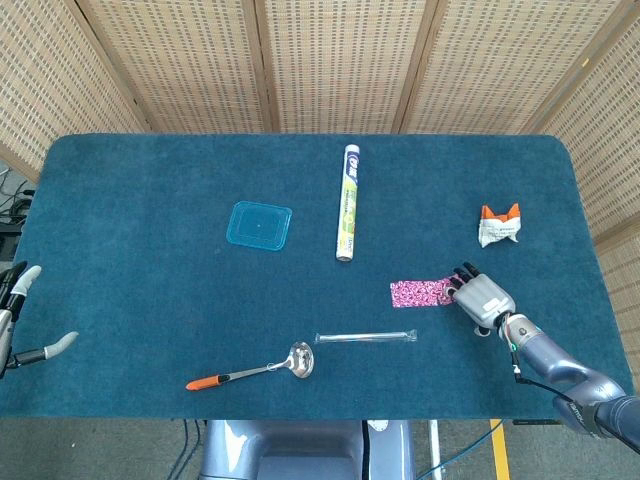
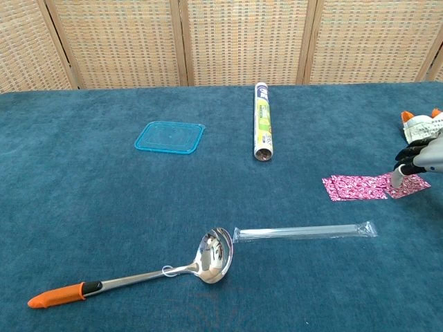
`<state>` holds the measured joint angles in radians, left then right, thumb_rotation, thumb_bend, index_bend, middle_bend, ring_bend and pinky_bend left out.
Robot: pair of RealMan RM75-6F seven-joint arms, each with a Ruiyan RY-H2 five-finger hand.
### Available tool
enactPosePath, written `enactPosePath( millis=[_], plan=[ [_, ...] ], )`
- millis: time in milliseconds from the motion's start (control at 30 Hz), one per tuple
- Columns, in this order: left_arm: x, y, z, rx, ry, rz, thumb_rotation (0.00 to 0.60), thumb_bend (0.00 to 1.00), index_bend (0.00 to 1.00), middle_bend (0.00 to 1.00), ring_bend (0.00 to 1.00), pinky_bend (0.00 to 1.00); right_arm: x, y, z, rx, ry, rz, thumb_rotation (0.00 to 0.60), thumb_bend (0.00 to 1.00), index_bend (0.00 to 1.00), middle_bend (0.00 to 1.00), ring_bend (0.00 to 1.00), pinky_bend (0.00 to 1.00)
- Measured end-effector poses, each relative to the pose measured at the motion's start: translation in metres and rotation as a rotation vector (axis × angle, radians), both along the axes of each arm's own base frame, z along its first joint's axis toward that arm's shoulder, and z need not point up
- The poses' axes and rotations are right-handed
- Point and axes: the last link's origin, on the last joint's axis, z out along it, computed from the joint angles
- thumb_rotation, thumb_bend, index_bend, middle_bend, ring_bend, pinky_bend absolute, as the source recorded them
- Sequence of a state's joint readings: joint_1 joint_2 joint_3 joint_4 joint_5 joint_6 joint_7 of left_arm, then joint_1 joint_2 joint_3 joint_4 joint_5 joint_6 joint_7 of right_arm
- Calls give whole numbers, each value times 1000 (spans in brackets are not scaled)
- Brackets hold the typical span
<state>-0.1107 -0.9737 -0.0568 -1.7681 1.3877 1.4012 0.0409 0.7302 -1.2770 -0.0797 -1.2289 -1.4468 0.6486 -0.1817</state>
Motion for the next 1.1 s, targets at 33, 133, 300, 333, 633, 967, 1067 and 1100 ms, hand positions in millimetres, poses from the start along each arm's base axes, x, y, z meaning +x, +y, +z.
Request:
enactPosePath(
  millis=[33, 133, 300, 333, 633, 967, 1067, 1100],
  plan=[
    [1, 0, 0, 0, 1, -3, 201, 0, 23, 0, 0, 0, -1, 0, 1, -2, 3, -4, 600, 208, 218, 189, 0, 0],
    [3, -1, 0, -2, -1, -6, 202, 0, 23, 0, 0, 0, -5, 0, 3, -6, 8, -11, 600, 208, 218, 189, 0, 0],
    [4, -3, 1, -5, -2, -5, 202, 0, 23, 0, 0, 0, -9, -1, 7, -22, 14, -22, 600, 208, 218, 190, 0, 0],
    [4, -3, 1, -6, -2, -4, 202, 0, 23, 0, 0, 0, -10, -1, 9, -28, 15, -23, 600, 208, 218, 190, 0, 0],
    [4, -7, 0, -11, 1, -3, 202, 0, 23, 0, 0, 0, 0, 0, 12, -37, -16, 4, 600, 208, 218, 190, 0, 0],
    [2, -9, 0, -16, 7, 5, 203, 0, 23, 0, 0, 0, 34, 7, -3, 21, -82, 66, 600, 208, 218, 190, 0, 0],
    [0, -10, -1, -29, 10, 9, 203, 0, 22, 0, 0, 0, 41, 8, -10, 41, -91, 77, 600, 208, 218, 190, 0, 0],
    [0, -10, -2, -33, 11, 7, 202, 0, 22, 0, 0, 0, 43, 8, -13, 47, -93, 81, 600, 208, 218, 190, 0, 0]
  ],
)
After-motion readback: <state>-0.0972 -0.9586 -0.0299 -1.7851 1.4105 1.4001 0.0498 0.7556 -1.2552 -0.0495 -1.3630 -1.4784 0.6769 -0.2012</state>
